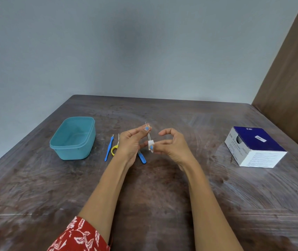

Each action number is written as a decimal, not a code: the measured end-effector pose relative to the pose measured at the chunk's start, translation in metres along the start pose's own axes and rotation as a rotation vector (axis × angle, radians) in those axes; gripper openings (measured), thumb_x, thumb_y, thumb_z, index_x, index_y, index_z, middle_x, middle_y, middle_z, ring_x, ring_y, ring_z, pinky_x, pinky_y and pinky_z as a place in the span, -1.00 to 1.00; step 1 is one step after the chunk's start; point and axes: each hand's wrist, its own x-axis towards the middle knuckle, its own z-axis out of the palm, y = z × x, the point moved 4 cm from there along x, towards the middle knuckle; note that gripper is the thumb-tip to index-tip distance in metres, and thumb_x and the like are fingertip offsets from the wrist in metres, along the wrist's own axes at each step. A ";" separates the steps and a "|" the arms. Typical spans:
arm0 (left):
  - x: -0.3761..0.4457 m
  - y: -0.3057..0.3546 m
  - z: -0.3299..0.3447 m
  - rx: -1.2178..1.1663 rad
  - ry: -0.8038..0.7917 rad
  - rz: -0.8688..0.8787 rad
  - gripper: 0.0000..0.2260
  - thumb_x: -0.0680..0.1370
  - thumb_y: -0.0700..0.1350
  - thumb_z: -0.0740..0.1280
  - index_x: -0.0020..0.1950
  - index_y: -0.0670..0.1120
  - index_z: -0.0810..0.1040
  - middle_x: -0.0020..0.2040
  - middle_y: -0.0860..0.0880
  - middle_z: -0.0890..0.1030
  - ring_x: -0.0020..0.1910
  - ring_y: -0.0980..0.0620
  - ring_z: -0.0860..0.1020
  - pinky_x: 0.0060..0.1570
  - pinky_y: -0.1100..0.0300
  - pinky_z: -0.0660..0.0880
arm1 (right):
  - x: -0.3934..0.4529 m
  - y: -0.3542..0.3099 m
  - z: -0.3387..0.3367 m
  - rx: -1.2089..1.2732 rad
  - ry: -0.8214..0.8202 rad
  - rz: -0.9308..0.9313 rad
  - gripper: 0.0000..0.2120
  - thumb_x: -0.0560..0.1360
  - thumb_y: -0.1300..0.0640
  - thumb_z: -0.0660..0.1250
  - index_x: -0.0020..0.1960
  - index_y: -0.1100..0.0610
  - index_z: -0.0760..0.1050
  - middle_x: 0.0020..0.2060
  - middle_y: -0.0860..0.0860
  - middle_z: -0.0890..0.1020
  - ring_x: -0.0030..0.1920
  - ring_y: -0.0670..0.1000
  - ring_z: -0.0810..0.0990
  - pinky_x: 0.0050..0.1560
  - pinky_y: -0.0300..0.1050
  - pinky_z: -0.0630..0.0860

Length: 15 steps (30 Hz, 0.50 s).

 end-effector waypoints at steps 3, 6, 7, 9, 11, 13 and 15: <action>0.000 0.001 -0.001 -0.008 0.011 -0.001 -0.87 0.45 -0.20 0.38 -0.03 -0.16 0.63 0.06 -0.02 0.64 0.18 -0.05 0.54 0.12 -0.09 0.52 | 0.001 0.001 0.000 -0.015 -0.009 0.008 -0.57 0.28 0.39 0.51 0.02 0.12 0.41 -0.27 0.15 0.71 -0.20 0.08 0.71 -0.23 -0.13 0.64; 0.000 0.001 -0.002 -0.014 0.031 -0.007 -0.86 0.45 -0.21 0.38 -0.01 -0.17 0.63 0.09 -0.05 0.63 0.20 -0.08 0.53 0.16 -0.11 0.49 | 0.000 0.004 0.002 -0.037 -0.041 0.040 -0.56 0.28 0.40 0.50 0.03 0.12 0.40 -0.29 0.11 0.71 -0.23 0.04 0.71 -0.26 -0.17 0.62; 0.000 0.001 -0.001 -0.010 0.032 -0.011 -0.85 0.44 -0.21 0.38 -0.01 -0.17 0.63 0.10 -0.06 0.63 0.20 -0.08 0.53 0.16 -0.12 0.49 | 0.001 0.004 0.002 -0.046 -0.026 0.023 -0.55 0.28 0.38 0.51 0.04 0.11 0.40 -0.28 0.10 0.71 -0.22 0.03 0.71 -0.23 -0.15 0.62; -0.001 0.001 0.000 0.004 0.026 -0.014 -0.85 0.45 -0.20 0.38 0.00 -0.17 0.63 0.13 -0.08 0.62 0.20 -0.07 0.53 0.13 -0.12 0.52 | 0.002 0.003 0.002 -0.074 0.017 -0.023 -0.53 0.27 0.32 0.53 0.06 0.06 0.40 -0.27 0.07 0.72 -0.18 0.04 0.71 -0.11 -0.06 0.62; -0.001 0.001 0.000 0.010 0.029 -0.014 -0.85 0.45 -0.20 0.38 0.01 -0.17 0.63 0.14 -0.09 0.62 0.20 -0.07 0.53 0.12 -0.11 0.52 | 0.002 0.002 0.001 -0.070 0.006 -0.027 -0.52 0.27 0.31 0.54 0.06 0.06 0.40 -0.26 0.06 0.72 -0.18 0.04 0.71 -0.09 -0.05 0.62; -0.001 0.002 0.000 0.007 0.036 -0.013 -0.85 0.45 -0.21 0.37 0.01 -0.16 0.62 0.14 -0.07 0.62 0.20 -0.06 0.53 0.17 -0.13 0.49 | 0.001 0.004 0.003 -0.039 -0.048 0.008 -0.53 0.27 0.37 0.53 0.04 0.09 0.40 -0.29 0.07 0.72 -0.22 0.02 0.71 -0.20 -0.13 0.63; -0.002 0.003 0.000 -0.003 0.031 -0.007 -0.86 0.46 -0.22 0.36 0.01 -0.17 0.62 0.11 -0.04 0.63 0.17 -0.02 0.54 0.17 -0.11 0.49 | 0.000 0.004 0.004 -0.030 -0.056 0.004 -0.54 0.27 0.38 0.52 0.02 0.09 0.40 -0.31 0.07 0.71 -0.25 0.00 0.70 -0.24 -0.15 0.62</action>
